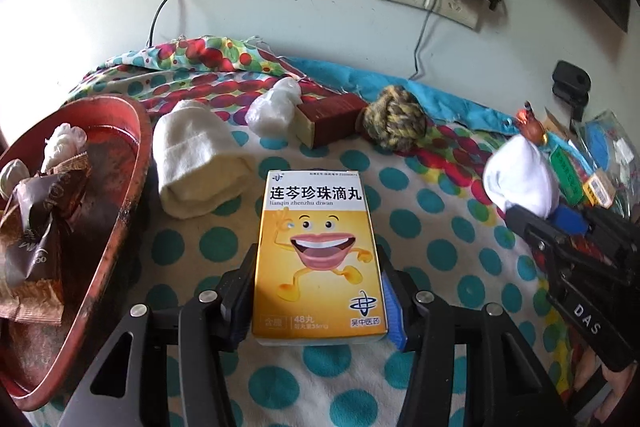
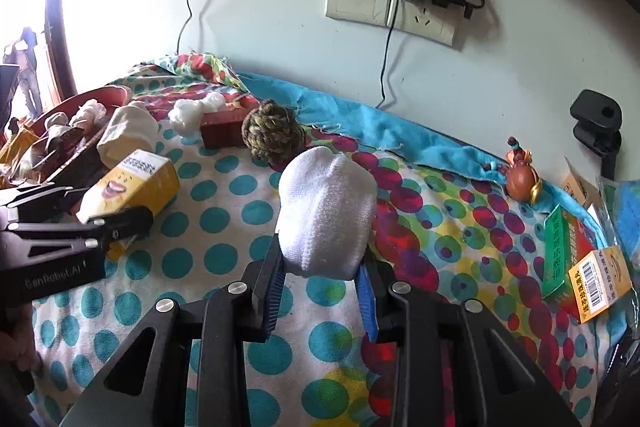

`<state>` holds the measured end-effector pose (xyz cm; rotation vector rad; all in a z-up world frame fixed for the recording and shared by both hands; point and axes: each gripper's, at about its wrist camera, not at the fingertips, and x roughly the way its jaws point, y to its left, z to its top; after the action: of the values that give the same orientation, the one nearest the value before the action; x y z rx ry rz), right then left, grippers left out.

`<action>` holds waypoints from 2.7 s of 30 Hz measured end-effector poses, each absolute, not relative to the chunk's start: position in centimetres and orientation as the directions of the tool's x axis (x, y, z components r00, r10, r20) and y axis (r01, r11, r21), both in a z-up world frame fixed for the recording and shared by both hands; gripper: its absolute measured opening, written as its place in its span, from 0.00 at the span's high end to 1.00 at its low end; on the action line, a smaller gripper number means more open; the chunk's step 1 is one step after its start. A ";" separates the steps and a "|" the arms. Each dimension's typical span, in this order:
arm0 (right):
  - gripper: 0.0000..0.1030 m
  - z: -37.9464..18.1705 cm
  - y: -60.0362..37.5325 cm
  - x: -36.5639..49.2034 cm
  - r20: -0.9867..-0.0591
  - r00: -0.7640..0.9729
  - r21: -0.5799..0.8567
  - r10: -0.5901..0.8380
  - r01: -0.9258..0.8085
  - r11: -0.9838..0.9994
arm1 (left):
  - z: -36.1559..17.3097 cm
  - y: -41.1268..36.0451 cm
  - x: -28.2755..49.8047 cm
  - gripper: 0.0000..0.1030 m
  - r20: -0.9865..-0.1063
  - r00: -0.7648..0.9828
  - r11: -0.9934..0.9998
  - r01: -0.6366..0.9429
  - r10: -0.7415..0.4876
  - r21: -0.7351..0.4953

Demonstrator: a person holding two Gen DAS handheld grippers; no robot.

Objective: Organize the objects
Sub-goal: 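Carry the yellow medicine box into the red tray and open the left gripper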

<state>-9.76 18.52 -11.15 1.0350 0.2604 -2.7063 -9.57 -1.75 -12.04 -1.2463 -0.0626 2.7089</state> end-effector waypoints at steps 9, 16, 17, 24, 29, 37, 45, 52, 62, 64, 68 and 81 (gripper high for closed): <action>0.71 -11.3 18.6 -9.9 -0.680 -0.715 -0.064 -0.160 0.275 -0.959 | -9.6 -1.1 -7.8 0.49 -0.721 -0.677 -0.987 -0.152 0.148 -0.060; 0.71 -11.5 18.6 -10.2 -0.692 -0.703 -0.060 -0.161 0.279 -0.958 | -6.1 -4.3 -7.0 0.49 -0.690 -0.714 -0.993 -0.112 0.114 -0.048; 0.71 -11.5 18.6 -10.3 -0.694 -0.702 -0.060 -0.161 0.278 -0.959 | -5.6 -5.0 -7.0 0.49 -0.687 -0.719 -0.994 -0.104 0.105 -0.043; 0.70 -11.7 18.8 -10.4 -0.701 -0.695 -0.049 -0.160 0.271 -0.961 | -2.0 -13.1 -6.9 0.49 -0.658 -0.753 -0.999 0.040 -0.012 -0.028; 0.70 -11.9 18.6 -10.5 -0.712 -0.685 -0.059 -0.150 0.272 -0.960 | -0.1 -19.8 -7.5 0.49 -0.661 -0.745 -0.990 0.138 -0.093 -0.016; 0.70 -12.0 18.5 -10.7 -0.717 -0.684 -0.069 -0.136 0.263 -0.962 | -0.8 -27.1 -9.5 0.49 -0.716 -0.683 -0.981 0.192 -0.145 0.015; 0.69 -12.2 18.2 -10.9 -0.725 -0.678 -0.095 -0.117 0.266 -0.959 | -5.1 -29.9 -13.7 0.49 -0.811 -0.578 -0.985 0.171 -0.092 -0.010; 0.69 -12.3 18.1 -10.9 -0.732 -0.673 -0.108 -0.102 0.263 -0.959 | -7.9 -30.2 -16.7 0.49 -0.843 -0.533 -0.985 0.171 -0.065 -0.033; 0.68 -12.4 18.1 -11.1 -0.736 -0.669 -0.111 -0.100 0.265 -0.958 | -8.5 -30.0 -18.7 0.48 -0.851 -0.520 -0.985 0.172 -0.076 -0.017; 0.68 -12.5 18.1 -11.1 -0.736 -0.669 -0.109 -0.101 0.265 -0.958 | -8.7 -29.9 -18.7 0.48 -0.854 -0.514 -0.985 0.172 -0.078 -0.014; 0.67 -12.5 18.0 -11.1 -0.738 -0.668 -0.114 -0.097 0.265 -0.957 | -9.3 -29.8 -18.5 0.47 -0.866 -0.492 -0.982 0.187 -0.091 -0.003; 0.65 -12.7 18.0 -11.1 -0.743 -0.661 -0.106 -0.105 0.270 -0.957 | -8.3 -28.7 -17.1 0.38 -0.858 -0.496 -0.985 0.163 -0.131 0.056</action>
<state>-11.13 18.01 -12.72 1.1762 0.3064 -2.6706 -17.08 -28.66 -8.26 -1.6448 -0.0537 2.8741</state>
